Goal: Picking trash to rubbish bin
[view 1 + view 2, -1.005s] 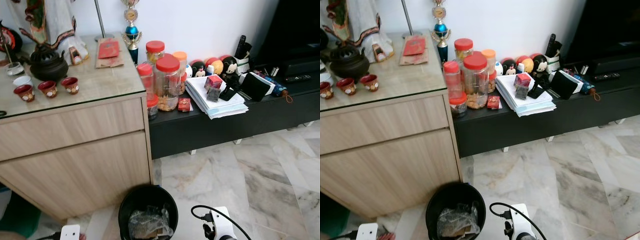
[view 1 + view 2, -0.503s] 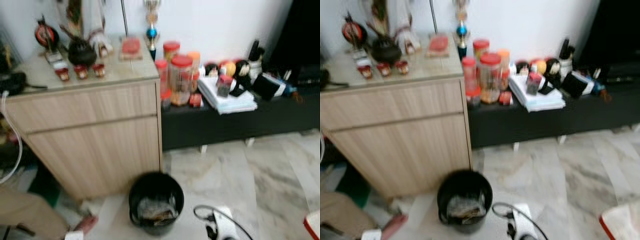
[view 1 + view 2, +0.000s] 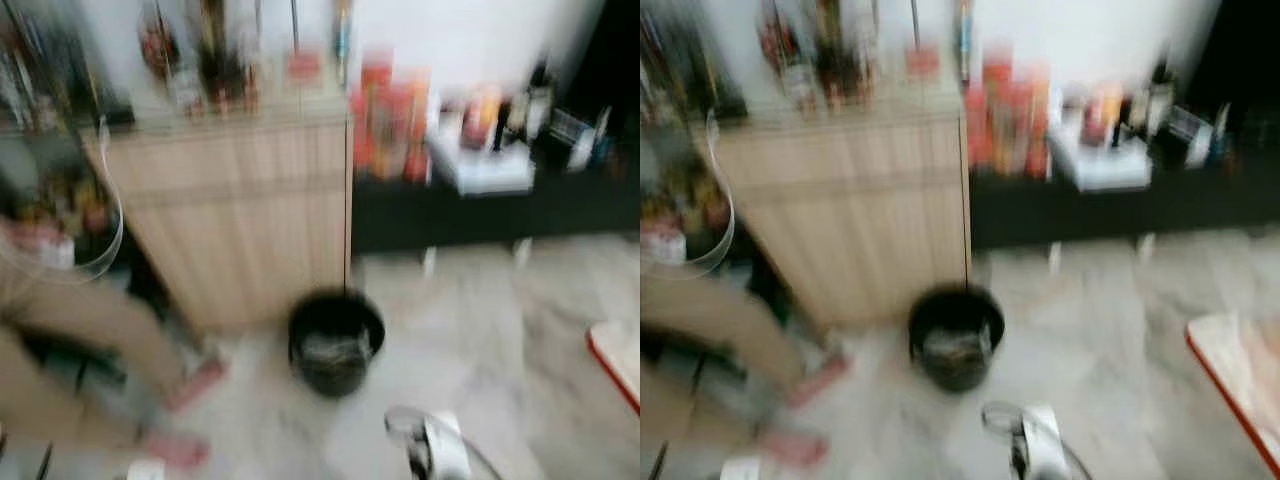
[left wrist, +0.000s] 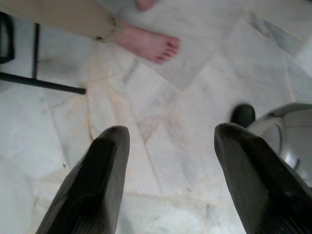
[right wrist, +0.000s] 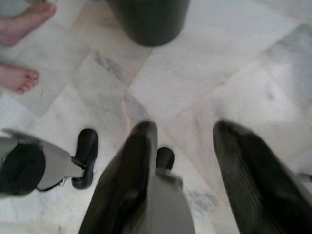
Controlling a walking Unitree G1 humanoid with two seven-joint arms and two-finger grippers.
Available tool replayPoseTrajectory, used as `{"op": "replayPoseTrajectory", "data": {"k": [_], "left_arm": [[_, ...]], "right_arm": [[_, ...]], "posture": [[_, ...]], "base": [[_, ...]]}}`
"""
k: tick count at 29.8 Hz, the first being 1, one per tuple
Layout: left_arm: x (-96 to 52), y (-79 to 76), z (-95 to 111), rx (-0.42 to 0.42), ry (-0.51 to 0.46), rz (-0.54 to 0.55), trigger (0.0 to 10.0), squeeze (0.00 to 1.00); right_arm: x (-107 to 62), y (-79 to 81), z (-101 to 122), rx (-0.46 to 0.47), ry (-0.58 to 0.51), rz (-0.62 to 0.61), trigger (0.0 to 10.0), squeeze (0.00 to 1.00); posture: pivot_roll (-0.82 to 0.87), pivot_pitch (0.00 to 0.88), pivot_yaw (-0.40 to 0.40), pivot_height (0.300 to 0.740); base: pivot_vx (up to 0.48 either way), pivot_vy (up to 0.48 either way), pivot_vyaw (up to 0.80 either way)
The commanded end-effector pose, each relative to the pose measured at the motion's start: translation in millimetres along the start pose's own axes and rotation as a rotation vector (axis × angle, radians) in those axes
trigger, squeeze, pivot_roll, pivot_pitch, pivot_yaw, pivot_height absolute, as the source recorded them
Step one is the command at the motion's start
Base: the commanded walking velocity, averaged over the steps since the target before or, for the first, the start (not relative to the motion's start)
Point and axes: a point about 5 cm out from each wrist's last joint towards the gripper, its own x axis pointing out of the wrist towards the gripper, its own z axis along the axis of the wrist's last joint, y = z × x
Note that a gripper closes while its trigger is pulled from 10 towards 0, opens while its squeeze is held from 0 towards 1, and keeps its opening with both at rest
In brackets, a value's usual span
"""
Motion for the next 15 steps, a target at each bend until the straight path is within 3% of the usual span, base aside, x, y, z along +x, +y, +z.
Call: {"op": "replayPoseTrajectory", "data": {"k": [1,15], "left_arm": [[1.7,0.3,6.0,-0.003,-0.015,0.004,10.0,0.0],[1.9,-0.7,6.5,-0.01,-0.015,0.004,10.0,0.0]], "right_arm": [[0.3,-1.3,2.3,0.005,-0.006,-0.004,10.0,0.0],[0.5,-1.4,3.0,0.007,-0.009,-0.002,10.0,0.0]], "posture": [[0.03,0.052,-0.014,0.74],[0.03,0.052,-0.018,0.74]], "base": [[-0.289,0.0,0.0],[-0.287,0.0,0.0]]}}
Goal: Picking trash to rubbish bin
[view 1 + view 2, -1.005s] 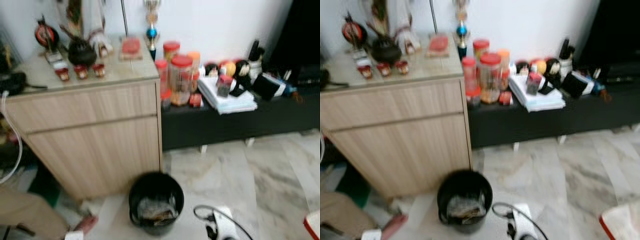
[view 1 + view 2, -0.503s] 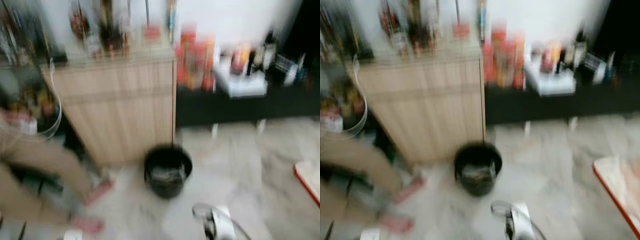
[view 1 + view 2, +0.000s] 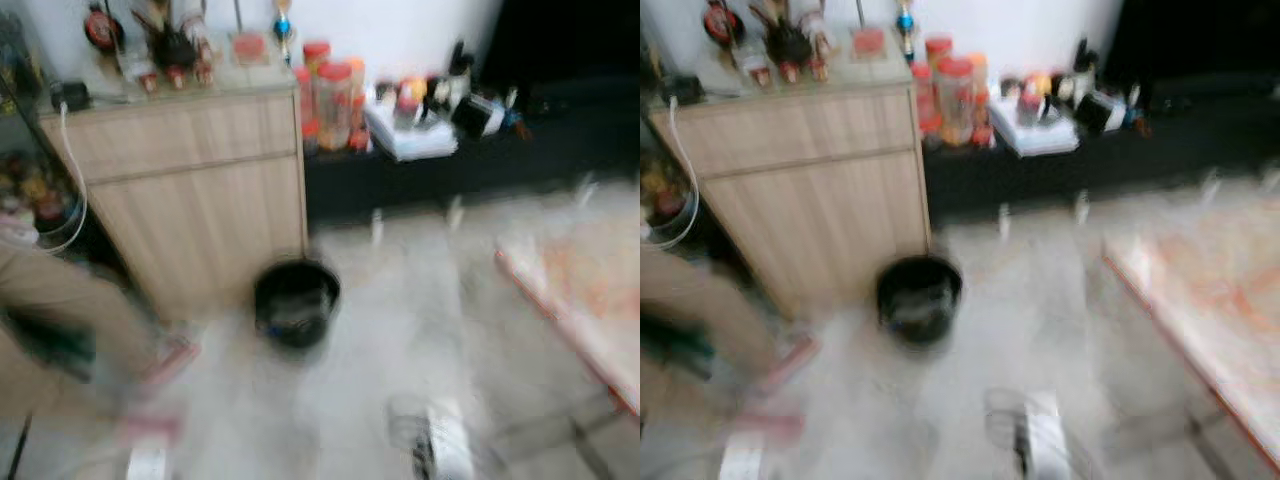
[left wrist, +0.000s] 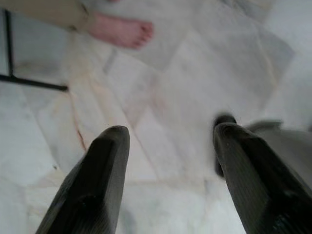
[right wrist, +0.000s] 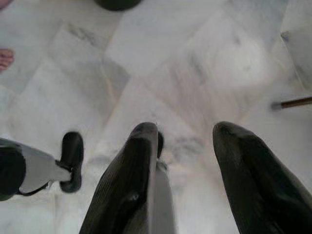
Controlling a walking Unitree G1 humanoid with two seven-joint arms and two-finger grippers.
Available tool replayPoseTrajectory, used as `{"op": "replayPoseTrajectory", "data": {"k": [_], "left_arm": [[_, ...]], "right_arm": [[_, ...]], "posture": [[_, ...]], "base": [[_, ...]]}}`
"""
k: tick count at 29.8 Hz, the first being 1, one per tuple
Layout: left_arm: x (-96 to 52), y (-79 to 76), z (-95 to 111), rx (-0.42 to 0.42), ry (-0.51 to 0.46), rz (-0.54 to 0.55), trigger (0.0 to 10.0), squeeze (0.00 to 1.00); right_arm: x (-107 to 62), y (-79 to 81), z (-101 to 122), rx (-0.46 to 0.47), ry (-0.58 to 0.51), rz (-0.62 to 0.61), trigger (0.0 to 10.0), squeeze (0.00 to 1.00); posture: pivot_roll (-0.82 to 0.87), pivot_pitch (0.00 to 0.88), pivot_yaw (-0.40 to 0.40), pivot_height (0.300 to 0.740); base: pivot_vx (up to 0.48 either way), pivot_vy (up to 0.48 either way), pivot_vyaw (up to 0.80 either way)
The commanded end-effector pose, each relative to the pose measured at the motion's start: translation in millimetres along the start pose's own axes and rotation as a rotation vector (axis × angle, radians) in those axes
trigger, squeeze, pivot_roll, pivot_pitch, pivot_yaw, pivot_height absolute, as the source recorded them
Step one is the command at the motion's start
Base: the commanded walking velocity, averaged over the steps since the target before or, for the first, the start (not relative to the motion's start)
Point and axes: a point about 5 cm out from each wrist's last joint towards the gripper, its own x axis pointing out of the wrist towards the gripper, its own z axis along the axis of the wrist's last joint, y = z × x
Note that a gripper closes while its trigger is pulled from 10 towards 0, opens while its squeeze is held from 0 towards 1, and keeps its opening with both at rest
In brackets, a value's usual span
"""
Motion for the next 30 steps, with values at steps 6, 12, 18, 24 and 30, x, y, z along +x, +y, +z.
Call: {"op": "replayPoseTrajectory", "data": {"k": [6,12,18,24,30], "left_arm": [[0.1,-1.0,-0.4,-0.003,0.007,0.005,10.0,0.0],[0.8,-2.9,1.2,0.003,0.008,-0.003,10.0,0.0],[1.4,-2.3,4.0,0.002,-0.005,-0.003,10.0,0.0],[1.5,-1.4,4.5,0.007,-0.007,-0.001,10.0,0.0],[1.8,-0.5,5.4,0.012,-0.009,0.0,10.0,0.0]], "right_arm": [[0.2,-2.4,2.6,0.006,-0.009,-0.003,10.0,0.0],[0.4,-1.9,3.5,0.008,-0.013,-0.004,10.0,0.0],[0.4,-1.6,3.2,0.014,-0.012,-0.006,10.0,0.0],[0.5,0.2,2.1,0.022,-0.008,-0.001,10.0,0.0],[0.9,2.8,1.7,0.021,-0.001,0.005,10.0,0.0]], "posture": [[0.02,0.047,-0.019,0.74],[0.02,0.039,-0.014,0.74],[0.03,0.031,-0.009,0.74],[0.03,0.026,-0.003,0.74],[0.03,0.023,-0.002,0.74]], "base": [[-0.132,0.0,0.0],[0.0,0.0,0.0],[0.0,0.0,0.0],[0.0,0.0,-0.21],[0.0,0.0,-0.75]]}}
